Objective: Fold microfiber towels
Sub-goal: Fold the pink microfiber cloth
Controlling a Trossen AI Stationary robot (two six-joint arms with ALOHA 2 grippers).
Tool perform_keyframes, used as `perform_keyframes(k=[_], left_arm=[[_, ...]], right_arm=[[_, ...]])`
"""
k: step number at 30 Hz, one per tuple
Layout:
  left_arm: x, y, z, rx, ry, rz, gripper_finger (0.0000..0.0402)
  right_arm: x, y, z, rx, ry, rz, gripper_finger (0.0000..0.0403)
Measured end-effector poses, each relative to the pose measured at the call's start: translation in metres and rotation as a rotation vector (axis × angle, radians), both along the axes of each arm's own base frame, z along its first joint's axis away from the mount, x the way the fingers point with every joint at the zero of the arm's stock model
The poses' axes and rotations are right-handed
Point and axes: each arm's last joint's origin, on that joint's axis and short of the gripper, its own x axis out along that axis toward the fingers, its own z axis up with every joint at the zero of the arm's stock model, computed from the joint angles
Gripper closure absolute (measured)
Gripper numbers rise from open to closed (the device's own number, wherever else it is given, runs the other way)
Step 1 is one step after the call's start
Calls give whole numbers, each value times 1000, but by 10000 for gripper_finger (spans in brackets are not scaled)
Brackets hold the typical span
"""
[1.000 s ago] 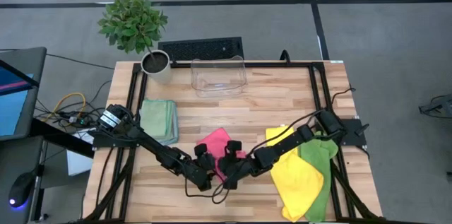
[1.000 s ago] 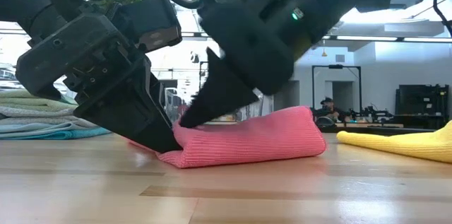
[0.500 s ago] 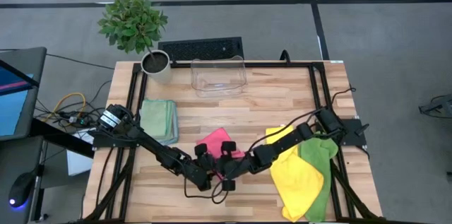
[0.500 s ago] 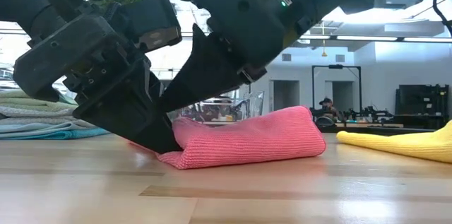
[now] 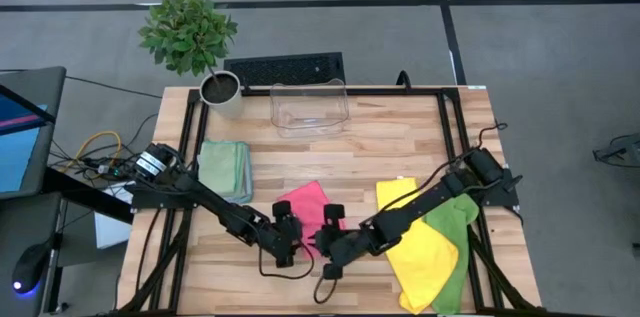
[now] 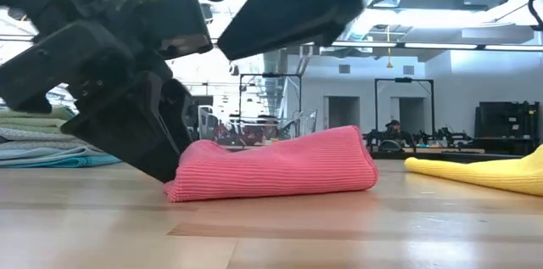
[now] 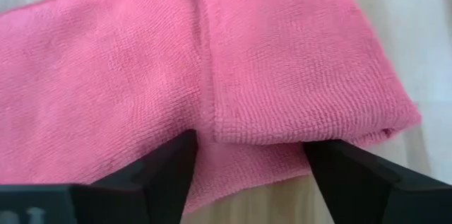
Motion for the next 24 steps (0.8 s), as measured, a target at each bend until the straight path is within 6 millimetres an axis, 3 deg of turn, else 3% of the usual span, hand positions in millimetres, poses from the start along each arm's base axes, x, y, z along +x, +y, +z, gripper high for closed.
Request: perform_keyframes(k=[5, 9, 19, 24], left_arm=[[8, -1, 26, 49, 162, -29, 124], [10, -14, 50, 120, 163, -61, 123], [-4, -22, 64, 264, 210, 14, 122], [5, -26, 60, 121, 91, 10, 122]], right_arm=[[-10, 12, -2, 15, 30, 10, 315], [-15, 18, -4, 22, 40, -13, 315], [-28, 28, -10, 26, 100, -49, 315], [-36, 37, -12, 53, 118, -60, 315]])
